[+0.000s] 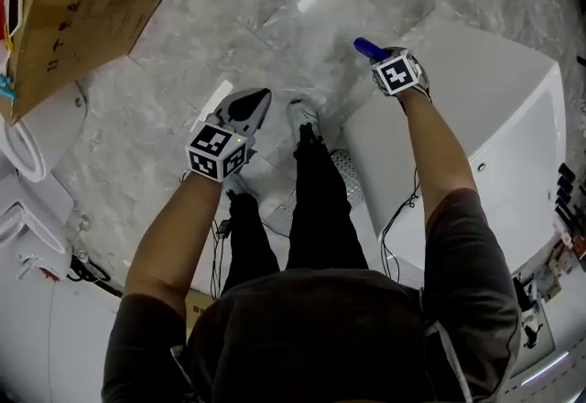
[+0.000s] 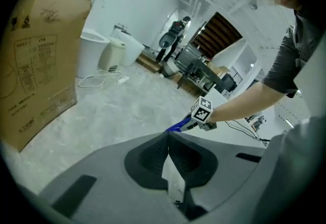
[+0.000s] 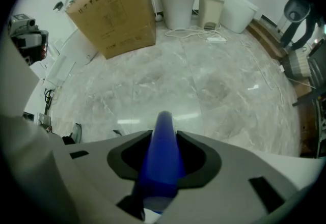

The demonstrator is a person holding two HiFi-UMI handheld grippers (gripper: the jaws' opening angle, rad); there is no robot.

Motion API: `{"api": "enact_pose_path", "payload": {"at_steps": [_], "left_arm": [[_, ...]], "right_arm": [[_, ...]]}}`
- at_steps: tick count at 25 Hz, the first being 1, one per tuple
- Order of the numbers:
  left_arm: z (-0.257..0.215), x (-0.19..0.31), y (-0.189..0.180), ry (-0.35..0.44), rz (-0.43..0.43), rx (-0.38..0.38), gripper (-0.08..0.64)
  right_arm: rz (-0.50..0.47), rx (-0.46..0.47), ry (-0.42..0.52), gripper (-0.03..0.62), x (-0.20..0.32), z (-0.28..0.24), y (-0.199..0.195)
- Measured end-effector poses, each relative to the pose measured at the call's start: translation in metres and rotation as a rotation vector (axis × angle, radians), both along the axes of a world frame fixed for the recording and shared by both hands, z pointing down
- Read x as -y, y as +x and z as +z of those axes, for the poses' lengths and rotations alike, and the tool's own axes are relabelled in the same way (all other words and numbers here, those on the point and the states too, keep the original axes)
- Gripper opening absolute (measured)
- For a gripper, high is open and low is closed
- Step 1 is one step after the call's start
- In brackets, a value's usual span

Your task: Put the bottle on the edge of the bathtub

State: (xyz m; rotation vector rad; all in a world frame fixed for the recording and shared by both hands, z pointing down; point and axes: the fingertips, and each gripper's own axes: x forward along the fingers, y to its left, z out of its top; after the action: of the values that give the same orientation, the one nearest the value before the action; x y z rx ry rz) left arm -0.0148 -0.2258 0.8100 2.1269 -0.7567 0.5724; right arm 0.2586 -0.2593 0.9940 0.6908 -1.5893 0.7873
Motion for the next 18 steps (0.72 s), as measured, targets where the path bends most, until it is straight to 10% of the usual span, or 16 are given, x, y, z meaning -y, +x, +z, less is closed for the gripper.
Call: {"api": "enact_pose_path", "payload": {"at_steps": [18], "left_arm": [[0.153,-0.014,0.068,-0.131,0.083,-0.021,0.005]], "right_arm": [[-0.016,-0.224,-0.155,0.137,-0.063,0.206,0.104]]}}
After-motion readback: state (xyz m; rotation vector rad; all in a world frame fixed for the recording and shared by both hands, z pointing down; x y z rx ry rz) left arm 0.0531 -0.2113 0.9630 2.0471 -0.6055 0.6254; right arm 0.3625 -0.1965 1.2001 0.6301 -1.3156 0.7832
